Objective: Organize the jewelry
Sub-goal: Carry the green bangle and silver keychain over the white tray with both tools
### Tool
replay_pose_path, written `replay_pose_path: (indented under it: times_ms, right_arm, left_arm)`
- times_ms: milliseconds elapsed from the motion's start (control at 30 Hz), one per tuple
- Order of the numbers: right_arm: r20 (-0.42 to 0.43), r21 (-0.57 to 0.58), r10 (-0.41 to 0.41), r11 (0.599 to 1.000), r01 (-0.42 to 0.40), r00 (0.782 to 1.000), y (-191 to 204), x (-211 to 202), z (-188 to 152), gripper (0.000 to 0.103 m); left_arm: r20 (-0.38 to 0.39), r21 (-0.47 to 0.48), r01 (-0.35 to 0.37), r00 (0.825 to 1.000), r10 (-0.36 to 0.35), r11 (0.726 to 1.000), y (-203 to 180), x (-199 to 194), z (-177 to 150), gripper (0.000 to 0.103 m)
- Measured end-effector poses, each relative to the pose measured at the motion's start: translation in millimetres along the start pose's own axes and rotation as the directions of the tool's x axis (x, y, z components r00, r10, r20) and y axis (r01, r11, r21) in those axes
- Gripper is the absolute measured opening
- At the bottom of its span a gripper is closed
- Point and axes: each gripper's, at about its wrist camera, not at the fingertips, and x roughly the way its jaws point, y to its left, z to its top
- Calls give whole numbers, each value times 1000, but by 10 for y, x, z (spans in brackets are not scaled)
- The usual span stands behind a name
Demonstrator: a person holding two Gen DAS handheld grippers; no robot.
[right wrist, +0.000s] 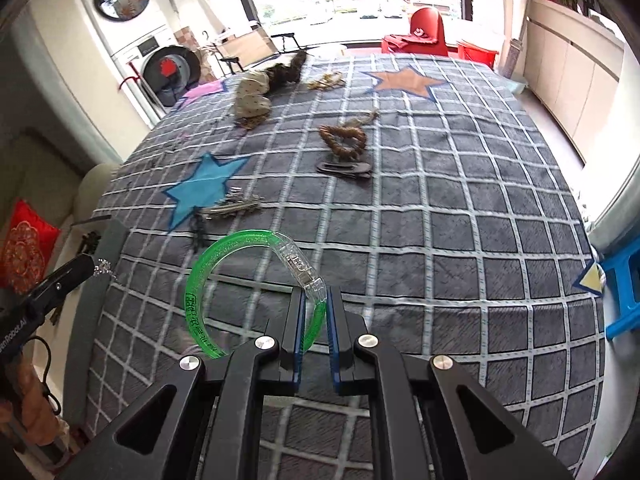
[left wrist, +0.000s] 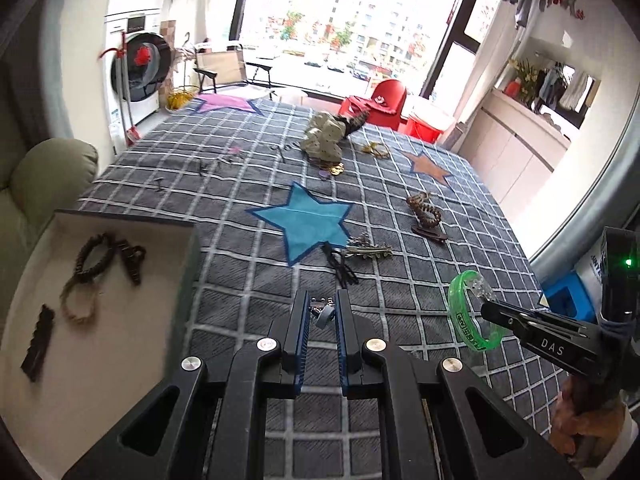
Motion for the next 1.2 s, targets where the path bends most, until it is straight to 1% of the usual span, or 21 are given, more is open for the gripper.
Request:
replay_pose_path:
  times_ms: [200, 333, 433, 533, 700, 833, 1000, 1200]
  right_arm:
    - [11, -68, 32, 997, -31, 999, 411, -99, 9, 11]
    - [8, -118, 62, 991, -60, 998, 722, -119, -6, 11]
    - [-2, -156, 90, 984, -89, 996, 991, -108, -27, 11]
    - [-15, -191, 116, 975, -117, 993, 1242, -92, -56, 11]
    - [-35, -256, 144, 955, -148, 989, 1675, -57, -114, 11]
    - [-62, -303, 167, 936, -178, 984, 1998, 19, -161, 11]
    - [-119, -342, 193, 913, -222, 974, 2374, 203, -229, 11]
    - [-169, -403, 192, 882, -246, 967, 2791, 414, -322, 11]
  left_arm:
    - [32, -30, -27, 999, 28, 999, 240, -297, -80, 14]
    - [34, -55, -50, 998, 51, 997, 438, -425, -154, 14]
    - [40, -76, -78, 996, 81, 994, 615, -528, -217, 14]
    - [53, -105, -91, 994, 97, 990, 792, -631, -275, 14]
    - [64, -148, -123, 989, 134, 981, 1095, -769, -394, 14]
    - [52, -194, -159, 984, 172, 968, 1396, -849, -521, 14]
    - [23, -243, -208, 975, 220, 947, 1738, -883, -675, 14]
    - [-21, -273, -249, 967, 253, 929, 1982, -802, -818, 14]
